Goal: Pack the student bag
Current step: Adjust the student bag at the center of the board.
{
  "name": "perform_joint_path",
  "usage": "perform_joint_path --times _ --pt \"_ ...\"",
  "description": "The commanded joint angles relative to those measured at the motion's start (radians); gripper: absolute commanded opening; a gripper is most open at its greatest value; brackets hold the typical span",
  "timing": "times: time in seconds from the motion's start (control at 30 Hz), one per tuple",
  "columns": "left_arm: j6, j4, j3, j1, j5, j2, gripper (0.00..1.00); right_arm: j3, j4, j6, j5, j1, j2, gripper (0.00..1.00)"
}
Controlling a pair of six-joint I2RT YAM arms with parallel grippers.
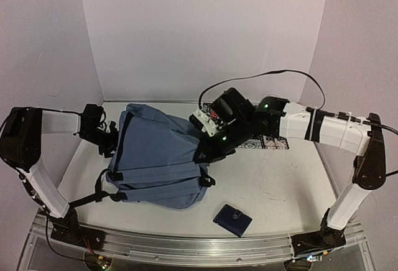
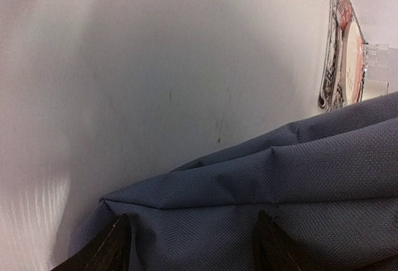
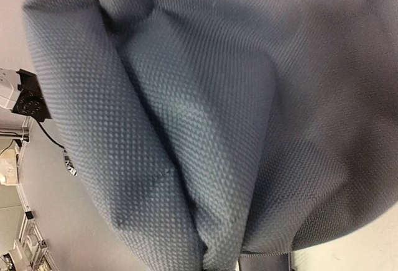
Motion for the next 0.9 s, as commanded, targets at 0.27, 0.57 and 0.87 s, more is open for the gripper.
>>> perform_joint_path --times 0.27,0.57,0.87 --pt "-0.19 -0.141 -0.231 -0.243 0.037 -0.317 0.67 0.235 0.108 -0.078 0.023 -0.215 0.081 0.0" --pt "-0.194 -0.324 -0.101 -0.245 -0.34 -0.486 0.71 0.39 0.108 -0.141 0.068 -0.258 0.358 0.18" --pt "-0.094 -0.455 0.097 -0.247 -0.64 -0.591 0.73 0.391 0.109 -0.135 0.104 -0.26 0.314 0.79"
